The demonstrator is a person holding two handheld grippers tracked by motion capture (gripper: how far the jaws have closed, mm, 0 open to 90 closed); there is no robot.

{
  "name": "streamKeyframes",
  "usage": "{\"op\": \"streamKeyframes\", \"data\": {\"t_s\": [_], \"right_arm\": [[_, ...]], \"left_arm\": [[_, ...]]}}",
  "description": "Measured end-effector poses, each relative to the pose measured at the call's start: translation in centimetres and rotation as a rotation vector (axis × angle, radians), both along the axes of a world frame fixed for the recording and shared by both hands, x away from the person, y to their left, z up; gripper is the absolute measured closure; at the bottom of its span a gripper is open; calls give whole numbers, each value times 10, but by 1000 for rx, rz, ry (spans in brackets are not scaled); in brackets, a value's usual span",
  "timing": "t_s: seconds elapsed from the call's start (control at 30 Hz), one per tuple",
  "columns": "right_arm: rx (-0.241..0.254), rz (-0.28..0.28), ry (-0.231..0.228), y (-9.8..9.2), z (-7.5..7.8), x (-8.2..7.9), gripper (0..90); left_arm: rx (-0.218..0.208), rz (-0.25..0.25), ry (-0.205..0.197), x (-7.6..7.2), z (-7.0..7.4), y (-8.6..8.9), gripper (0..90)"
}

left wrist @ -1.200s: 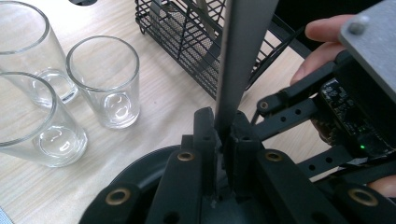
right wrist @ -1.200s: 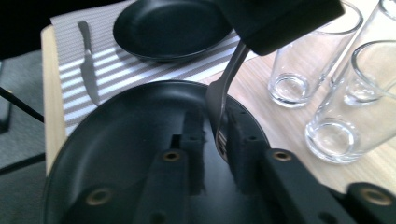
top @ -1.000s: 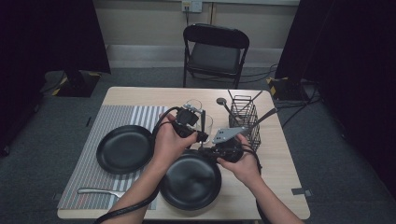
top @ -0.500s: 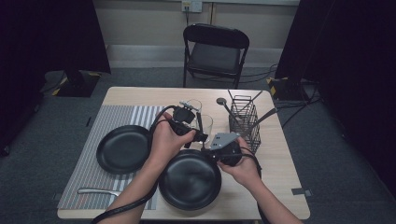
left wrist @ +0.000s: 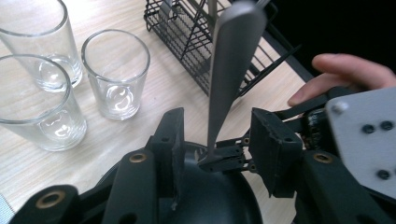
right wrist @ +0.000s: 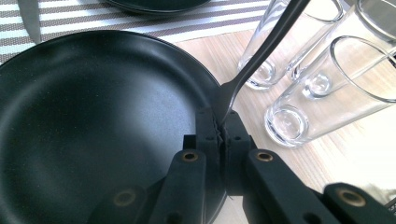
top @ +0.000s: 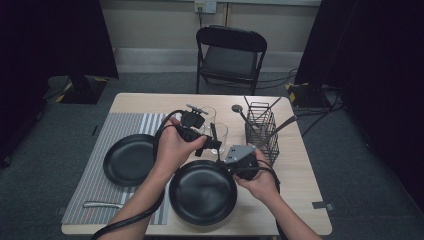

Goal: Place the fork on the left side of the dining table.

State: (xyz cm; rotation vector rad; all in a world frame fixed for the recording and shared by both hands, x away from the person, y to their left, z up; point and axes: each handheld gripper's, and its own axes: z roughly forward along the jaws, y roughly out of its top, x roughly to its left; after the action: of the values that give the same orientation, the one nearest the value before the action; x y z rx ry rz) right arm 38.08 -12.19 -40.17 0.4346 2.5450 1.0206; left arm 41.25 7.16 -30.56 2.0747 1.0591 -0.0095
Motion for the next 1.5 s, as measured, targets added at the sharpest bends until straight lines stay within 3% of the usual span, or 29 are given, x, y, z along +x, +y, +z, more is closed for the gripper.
{"op": "streamKeyframes", "data": {"t_s": [0.8, 1.23, 1.5], "right_arm": [[-2, -8, 0, -2, -7, -4, 882], [-8, -6, -13, -1, -7, -5, 882], [-8, -6, -21, -1, -8, -6, 882]], "left_arm": [[-11, 34, -34, 5, 22, -2, 590], [5, 60, -43, 4, 24, -2, 694], [-12, 68, -38, 4, 23, 1, 740]]}}
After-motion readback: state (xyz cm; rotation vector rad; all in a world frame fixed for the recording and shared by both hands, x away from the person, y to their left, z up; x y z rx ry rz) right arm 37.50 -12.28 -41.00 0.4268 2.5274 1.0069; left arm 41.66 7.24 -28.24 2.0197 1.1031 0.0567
